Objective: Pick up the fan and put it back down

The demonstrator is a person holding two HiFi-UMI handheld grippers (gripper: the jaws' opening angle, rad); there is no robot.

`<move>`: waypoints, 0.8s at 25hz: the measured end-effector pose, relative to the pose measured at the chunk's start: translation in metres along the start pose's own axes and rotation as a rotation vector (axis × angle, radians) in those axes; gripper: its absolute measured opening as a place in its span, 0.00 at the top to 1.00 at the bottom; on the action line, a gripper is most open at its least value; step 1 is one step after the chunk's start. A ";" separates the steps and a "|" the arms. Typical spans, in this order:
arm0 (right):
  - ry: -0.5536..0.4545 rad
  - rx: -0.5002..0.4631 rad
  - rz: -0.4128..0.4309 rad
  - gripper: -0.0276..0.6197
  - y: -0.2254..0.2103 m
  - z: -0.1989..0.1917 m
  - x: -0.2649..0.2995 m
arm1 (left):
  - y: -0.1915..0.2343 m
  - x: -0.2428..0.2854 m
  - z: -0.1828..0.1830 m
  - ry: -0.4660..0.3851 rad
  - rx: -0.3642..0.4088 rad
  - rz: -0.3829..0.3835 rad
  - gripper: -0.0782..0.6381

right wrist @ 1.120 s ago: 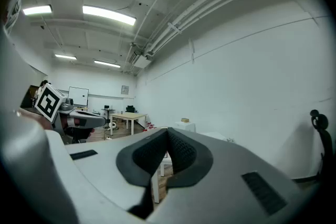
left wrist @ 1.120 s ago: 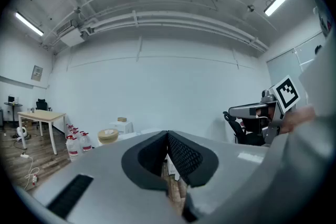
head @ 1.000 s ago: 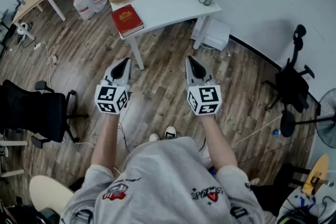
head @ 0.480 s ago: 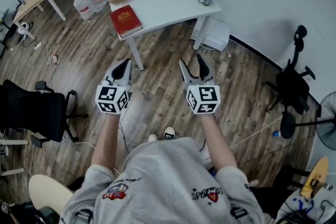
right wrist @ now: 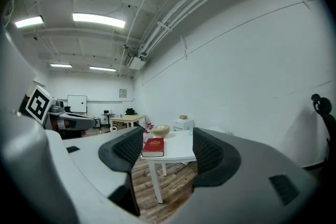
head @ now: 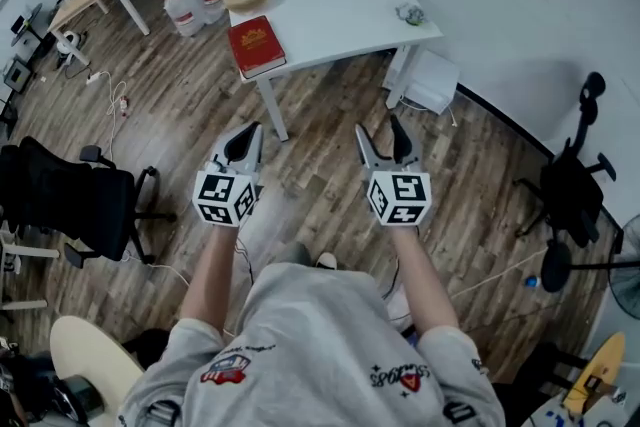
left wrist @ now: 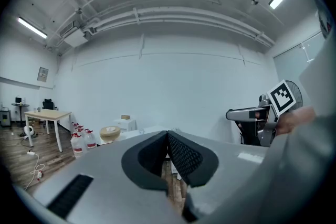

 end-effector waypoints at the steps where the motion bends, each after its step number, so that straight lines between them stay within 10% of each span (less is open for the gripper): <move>1: -0.002 0.000 0.004 0.52 0.000 0.001 0.003 | 0.001 0.000 0.001 -0.003 0.002 0.005 0.88; 20: 0.026 -0.016 -0.016 0.52 -0.049 0.002 0.168 | 0.106 0.149 -0.001 -0.027 -0.041 0.003 0.88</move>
Point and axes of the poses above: the fingertips, and each gripper's own axes: x forward along the fingers, y to its left, z out of its top, the point moved 2 cm from there along -x, backward along the fingers, and after that the axes turned 10 degrees about -z, right-handed, at the moved point
